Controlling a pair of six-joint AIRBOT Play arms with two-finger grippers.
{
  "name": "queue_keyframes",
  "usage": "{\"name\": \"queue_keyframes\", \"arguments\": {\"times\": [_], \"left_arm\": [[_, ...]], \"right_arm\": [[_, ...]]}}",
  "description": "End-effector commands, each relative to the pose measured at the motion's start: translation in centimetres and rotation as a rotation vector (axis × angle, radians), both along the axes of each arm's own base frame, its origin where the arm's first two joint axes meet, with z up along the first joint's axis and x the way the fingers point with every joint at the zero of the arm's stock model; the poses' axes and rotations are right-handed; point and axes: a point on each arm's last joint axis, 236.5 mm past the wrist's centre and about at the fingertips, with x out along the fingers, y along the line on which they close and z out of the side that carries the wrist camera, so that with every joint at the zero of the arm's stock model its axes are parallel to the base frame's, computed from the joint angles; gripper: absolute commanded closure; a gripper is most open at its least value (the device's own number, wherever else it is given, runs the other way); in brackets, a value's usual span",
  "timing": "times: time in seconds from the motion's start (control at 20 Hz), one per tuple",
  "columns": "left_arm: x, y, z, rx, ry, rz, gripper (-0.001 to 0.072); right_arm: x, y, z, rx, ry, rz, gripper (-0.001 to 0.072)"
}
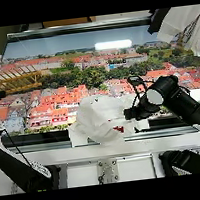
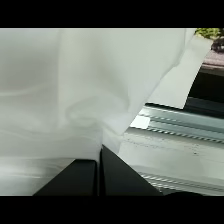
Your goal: Fold the clothes and pants, and hang the long-sleeved shirts on hangers.
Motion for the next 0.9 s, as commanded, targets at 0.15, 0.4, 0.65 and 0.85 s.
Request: {"name": "queue_keyframes", "arguments": {"times": [0.15, 0.4, 0.65, 0.85], "left_arm": [[-0.1, -0.3, 0.0, -0.018, -0.002, 0.01, 0.0687], [-0.6, -0.4, 1.8, -0.021, 0.003, 0.023, 0.0688], [-1.4, -0.5, 5.2, -0.017, -0.001, 0.043, 0.0689], [-1.2, -1.1, 9.4, -0.014, -0.056, 0.049, 0.0689]], "right_arm": [[0.0, 0.0, 0.0, -0.001, 0.0, 0.001, 0.0691], [0.0, 0.0, 0.0, -0.001, 0.0, 0.001, 0.0691], [0.0, 0.0, 0.0, -0.001, 0.0, 0.001, 0.0691], [0.0, 0.0, 0.0, -0.001, 0.0, 0.001, 0.0691]]}}
